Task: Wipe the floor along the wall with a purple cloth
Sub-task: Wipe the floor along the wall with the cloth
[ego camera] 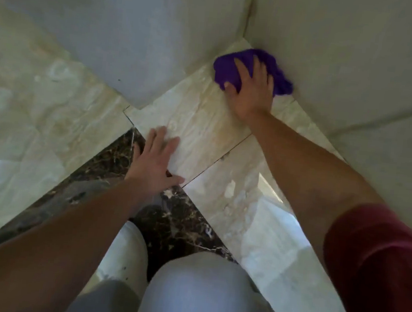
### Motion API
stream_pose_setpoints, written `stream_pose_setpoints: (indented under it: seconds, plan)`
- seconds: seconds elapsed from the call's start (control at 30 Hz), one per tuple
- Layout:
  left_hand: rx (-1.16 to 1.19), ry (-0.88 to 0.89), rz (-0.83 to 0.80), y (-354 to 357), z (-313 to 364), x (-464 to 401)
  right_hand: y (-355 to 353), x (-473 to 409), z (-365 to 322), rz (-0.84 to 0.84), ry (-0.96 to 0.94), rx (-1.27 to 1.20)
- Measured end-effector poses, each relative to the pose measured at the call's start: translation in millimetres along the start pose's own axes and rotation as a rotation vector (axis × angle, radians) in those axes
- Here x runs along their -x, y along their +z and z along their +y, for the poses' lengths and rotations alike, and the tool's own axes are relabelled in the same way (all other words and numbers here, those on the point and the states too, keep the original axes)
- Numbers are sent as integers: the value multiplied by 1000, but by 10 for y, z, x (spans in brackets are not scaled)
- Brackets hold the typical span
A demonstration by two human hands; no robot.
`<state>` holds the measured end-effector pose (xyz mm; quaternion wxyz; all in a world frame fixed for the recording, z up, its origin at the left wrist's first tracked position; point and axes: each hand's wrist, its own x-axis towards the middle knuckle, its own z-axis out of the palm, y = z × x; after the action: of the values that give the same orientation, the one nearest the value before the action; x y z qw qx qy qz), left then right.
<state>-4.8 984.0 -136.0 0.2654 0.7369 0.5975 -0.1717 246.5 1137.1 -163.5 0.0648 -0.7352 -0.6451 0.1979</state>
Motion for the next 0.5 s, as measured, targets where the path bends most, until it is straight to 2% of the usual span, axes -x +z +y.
stream_pose_setpoints:
  seconds: [0.1,0.17,0.23,0.37,0.5]
  plan:
    - [-11,-118,46,64,-315,153,-82,-433,-221,-110,-57,-108]
    - [47,-260,37,132,-404,290,-99,-489,-239,-124,-54,-146]
    - [97,-305,37,225,-372,408,-121,-483,-210,-133,-75,-144]
    - [244,-126,41,271,-504,549,-243,-540,-195,-201,-95,-119]
    - [100,-33,21,455,-758,696,-202,-510,-345,-224,-38,-91]
